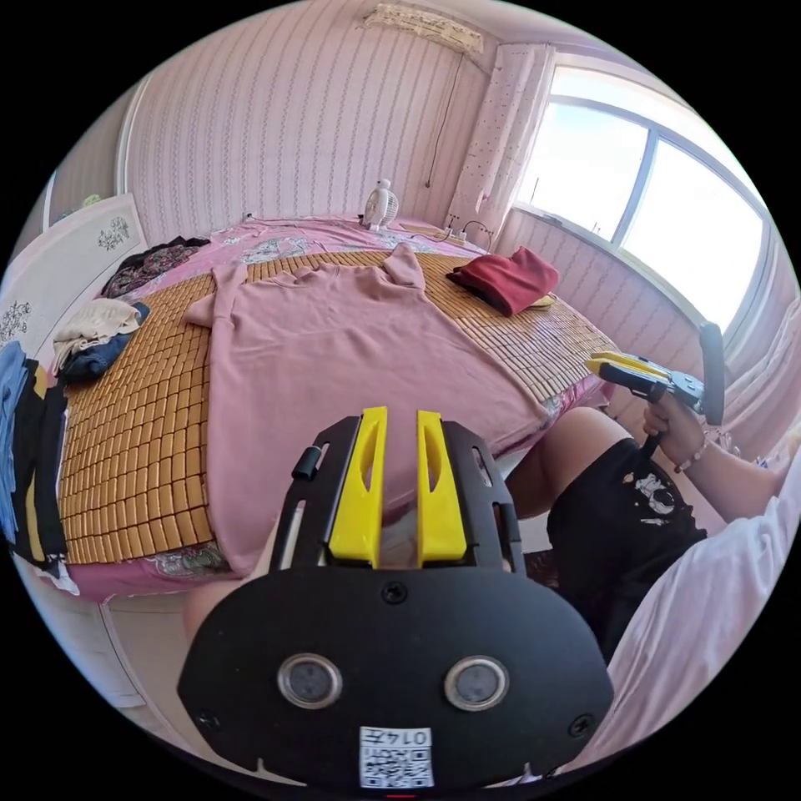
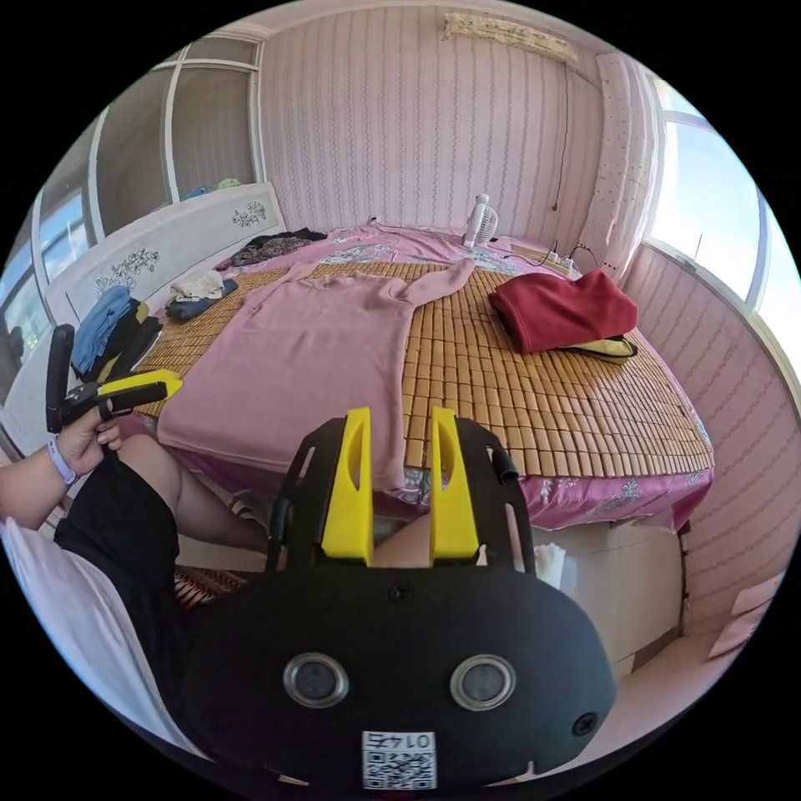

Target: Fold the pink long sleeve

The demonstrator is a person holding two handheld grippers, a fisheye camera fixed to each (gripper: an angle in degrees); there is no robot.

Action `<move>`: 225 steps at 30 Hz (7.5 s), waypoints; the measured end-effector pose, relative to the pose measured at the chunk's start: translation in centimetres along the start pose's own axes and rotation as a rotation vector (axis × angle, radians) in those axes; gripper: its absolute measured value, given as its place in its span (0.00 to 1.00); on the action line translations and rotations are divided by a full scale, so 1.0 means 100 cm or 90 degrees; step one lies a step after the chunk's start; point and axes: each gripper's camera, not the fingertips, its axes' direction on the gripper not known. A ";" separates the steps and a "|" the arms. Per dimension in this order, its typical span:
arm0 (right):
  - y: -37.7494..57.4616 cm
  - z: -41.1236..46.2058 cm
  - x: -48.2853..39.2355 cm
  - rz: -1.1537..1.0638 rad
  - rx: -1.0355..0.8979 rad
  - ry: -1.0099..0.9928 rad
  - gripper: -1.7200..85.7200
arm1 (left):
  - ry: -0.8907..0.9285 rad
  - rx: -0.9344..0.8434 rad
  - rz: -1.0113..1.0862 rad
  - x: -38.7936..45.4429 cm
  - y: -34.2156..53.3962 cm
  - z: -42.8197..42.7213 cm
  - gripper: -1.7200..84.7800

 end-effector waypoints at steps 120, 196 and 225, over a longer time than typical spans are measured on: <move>-0.262 -0.031 0.257 0.366 -0.187 0.158 0.07 | 0.236 -0.380 0.280 -0.028 -0.245 0.638 0.01; -0.509 0.232 -0.387 -0.587 -0.133 -0.564 0.09 | 0.053 -0.121 -0.337 -0.347 -0.144 -0.009 0.06; -0.420 0.285 -0.344 -0.429 -0.308 -0.435 0.09 | -0.340 0.067 -0.821 -0.524 -0.041 -0.189 0.03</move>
